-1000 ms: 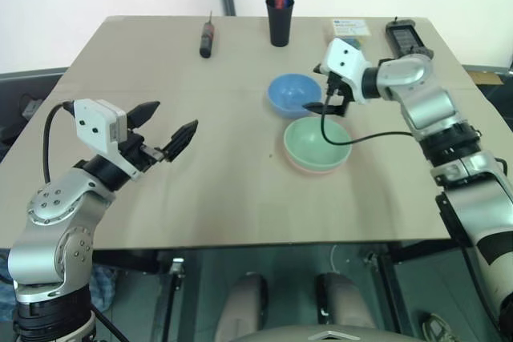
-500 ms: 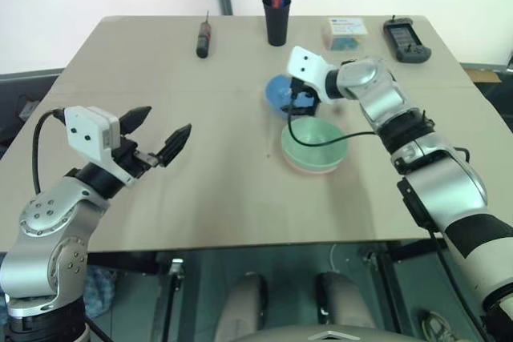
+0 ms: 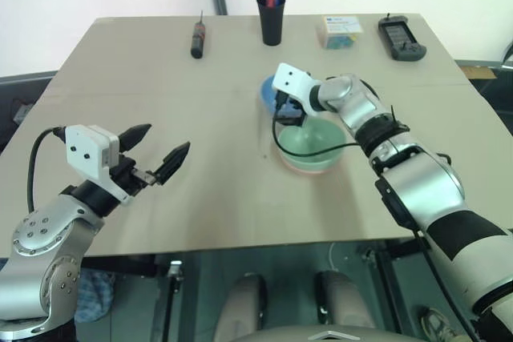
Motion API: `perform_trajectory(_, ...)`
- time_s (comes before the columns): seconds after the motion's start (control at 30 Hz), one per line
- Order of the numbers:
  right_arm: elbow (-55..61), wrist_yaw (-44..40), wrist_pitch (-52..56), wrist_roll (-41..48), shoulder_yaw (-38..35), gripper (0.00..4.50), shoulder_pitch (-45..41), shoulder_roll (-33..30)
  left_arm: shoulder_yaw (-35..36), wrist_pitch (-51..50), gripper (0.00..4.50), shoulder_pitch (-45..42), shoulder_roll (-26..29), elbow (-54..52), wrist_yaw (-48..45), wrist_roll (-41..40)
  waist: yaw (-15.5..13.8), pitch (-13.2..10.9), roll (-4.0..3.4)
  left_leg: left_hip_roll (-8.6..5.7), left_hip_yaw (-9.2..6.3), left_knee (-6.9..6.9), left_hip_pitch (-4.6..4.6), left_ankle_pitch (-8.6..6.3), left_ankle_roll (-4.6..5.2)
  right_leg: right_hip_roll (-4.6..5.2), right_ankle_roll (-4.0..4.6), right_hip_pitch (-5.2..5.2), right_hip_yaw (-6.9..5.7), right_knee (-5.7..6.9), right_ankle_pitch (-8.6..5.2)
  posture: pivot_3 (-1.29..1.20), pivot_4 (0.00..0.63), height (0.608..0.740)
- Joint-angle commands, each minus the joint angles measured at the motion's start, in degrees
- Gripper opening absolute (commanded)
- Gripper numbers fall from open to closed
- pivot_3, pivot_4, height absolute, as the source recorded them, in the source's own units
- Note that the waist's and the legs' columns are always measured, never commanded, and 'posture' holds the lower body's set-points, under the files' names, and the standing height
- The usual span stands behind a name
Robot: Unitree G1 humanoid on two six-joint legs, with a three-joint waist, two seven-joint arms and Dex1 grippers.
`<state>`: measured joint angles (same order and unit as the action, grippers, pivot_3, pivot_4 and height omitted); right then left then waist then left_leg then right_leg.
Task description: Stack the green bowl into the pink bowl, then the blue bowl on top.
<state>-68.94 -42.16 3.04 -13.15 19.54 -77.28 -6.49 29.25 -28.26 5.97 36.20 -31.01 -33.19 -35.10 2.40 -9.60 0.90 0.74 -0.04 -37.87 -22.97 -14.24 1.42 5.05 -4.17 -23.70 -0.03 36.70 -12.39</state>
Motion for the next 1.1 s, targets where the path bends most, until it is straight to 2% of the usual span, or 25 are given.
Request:
perform_trajectory(0.03, -1.99, 1.97, -0.34, -0.96, -0.84, 4.50, -1.98, 0.90, 1.19, 0.23, 4.47, 0.96, 1.33, -3.30, -1.61, -1.83, 0.04, 0.00, 0.00, 0.00, 0.00, 0.01, 0.00, 0.00, 0.00, 0.00, 0.00, 0.00, 0.00, -0.01, 0.00, 0.00, 0.150, 0.740)
perform_trajectory(0.17, -3.85, 3.02, 0.10, -1.63, -1.05, 4.50, -1.99, 2.43, 0.97, -0.24, 4.47, 1.74, 2.10, -3.60, -2.50, -2.73, 0.05, 0.00, 0.00, 0.00, -0.01, 0.11, 0.02, 0.00, -0.01, 0.01, 0.02, 0.00, -0.01, -0.07, -0.01, 0.00, 0.150, 0.740)
perform_trajectory(0.2, -4.13, 3.24, 0.12, -1.83, -1.09, 4.11, -1.93, 2.72, 0.89, -0.29, 4.50, 1.84, 2.25, -3.62, -2.67, -2.74, 0.05, 0.00, 0.00, 0.00, 0.00, 0.14, 0.04, 0.00, -0.01, 0.01, 0.03, 0.00, -0.01, -0.07, -0.02, 0.00, 0.150, 0.740)
perform_trajectory(0.23, -4.34, 3.44, 0.13, -2.00, -1.10, 4.01, -1.87, 2.96, 0.79, -0.28, 4.50, 1.91, 2.37, -3.62, -2.78, -2.78, 0.03, 0.00, 0.00, 0.00, 0.00, 0.16, 0.05, 0.00, -0.01, 0.01, 0.04, 0.00, -0.01, -0.07, -0.02, 0.00, 0.150, 0.740)
perform_trajectory(0.3, -4.65, 3.65, 0.10, -2.29, -1.18, 3.40, -1.81, 3.30, 0.69, -0.22, 4.50, 2.03, 2.58, -3.61, -2.79, -2.93, 0.02, 0.00, -0.01, 0.00, -0.01, 0.25, 0.06, 0.01, -0.03, 0.01, 0.05, -0.01, -0.02, -0.09, -0.03, 0.00, 0.150, 0.740)
perform_trajectory(0.5, -5.01, 3.65, 0.32, -2.65, -1.60, 0.66, -1.65, 3.90, 0.65, -0.47, 4.50, 2.39, 2.82, -4.00, -2.98, -3.65, 0.07, -0.01, -0.01, -0.01, 0.00, 0.46, 0.06, 0.05, -0.10, 0.01, 0.06, -0.06, -0.03, -0.19, -0.03, 0.00, 0.150, 0.740)
perform_trajectory(0.53, -5.03, 3.70, 0.31, -2.64, -1.64, 0.49, -1.63, 3.93, 0.58, -0.55, 4.50, 2.38, 2.87, -4.10, -2.93, -3.68, 0.08, -0.01, -0.02, -0.01, 0.00, 0.47, 0.06, 0.05, -0.10, 0.01, 0.06, -0.07, -0.03, -0.19, -0.03, 0.00, 0.150, 0.740)
perform_trajectory(0.57, -5.04, 3.74, 0.30, -2.64, -1.68, 0.07, -1.62, 3.95, 0.51, -0.63, 4.50, 2.35, 2.85, -4.25, -2.88, -3.84, 0.08, -0.01, -0.01, -0.01, 0.00, 0.50, 0.06, 0.06, -0.11, 0.01, 0.07, -0.08, -0.03, -0.19, -0.04, 0.00, 0.150, 0.740)
perform_trajectory(0.87, -4.18, 3.32, -0.92, -2.76, -1.79, 0.07, -1.88, 3.81, -0.48, -0.45, 4.50, 1.88, 3.11, -3.88, -2.97, -3.38, 0.09, -0.02, -0.03, -0.01, 0.00, 0.55, 0.05, 0.06, -0.12, 0.01, 0.08, -0.10, -0.03, -0.23, -0.04, 0.00, 0.150, 0.740)
perform_trajectory(1.1, 0.51, 1.91, -5.45, -3.27, -1.88, 0.07, -5.58, 0.76, -2.23, -0.20, 4.50, 0.58, 3.13, -3.43, -3.56, -3.54, 0.07, -0.18, -0.04, -0.02, 0.00, 0.55, 0.03, 0.07, -0.13, 0.01, 0.07, -0.10, -0.04, -0.24, -0.04, 0.00, 0.150, 0.740)
